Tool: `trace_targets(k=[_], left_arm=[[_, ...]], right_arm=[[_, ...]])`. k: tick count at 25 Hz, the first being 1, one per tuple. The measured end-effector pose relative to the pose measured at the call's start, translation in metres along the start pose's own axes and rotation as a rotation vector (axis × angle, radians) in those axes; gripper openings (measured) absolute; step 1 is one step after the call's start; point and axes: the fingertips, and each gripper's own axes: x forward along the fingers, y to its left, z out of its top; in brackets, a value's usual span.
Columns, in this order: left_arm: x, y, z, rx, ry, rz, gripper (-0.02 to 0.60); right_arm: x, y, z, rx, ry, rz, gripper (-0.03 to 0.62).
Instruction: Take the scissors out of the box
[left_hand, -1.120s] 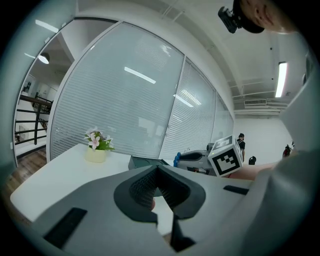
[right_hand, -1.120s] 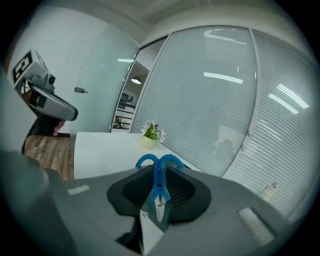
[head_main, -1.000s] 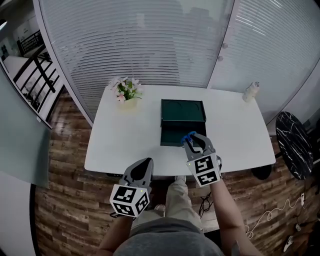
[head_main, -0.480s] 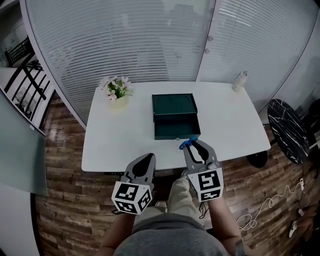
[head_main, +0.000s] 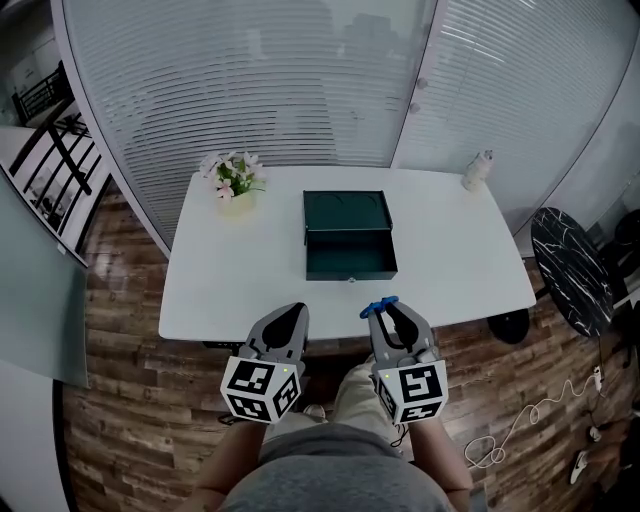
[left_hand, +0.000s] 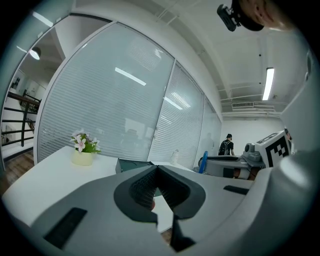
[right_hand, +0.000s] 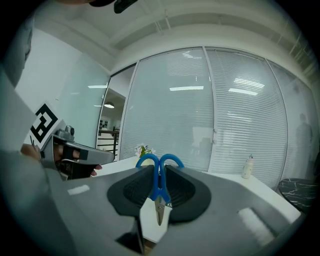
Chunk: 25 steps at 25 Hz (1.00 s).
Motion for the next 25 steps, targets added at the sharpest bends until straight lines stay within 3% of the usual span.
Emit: trace_targets(k=[25], left_arm=[[0.017, -0.007, 0.004, 0.01, 0.004, 0.005, 0.006]], right_arm=[[0.007, -0.014, -0.001, 0.033, -0.025, 0.003, 0.087]])
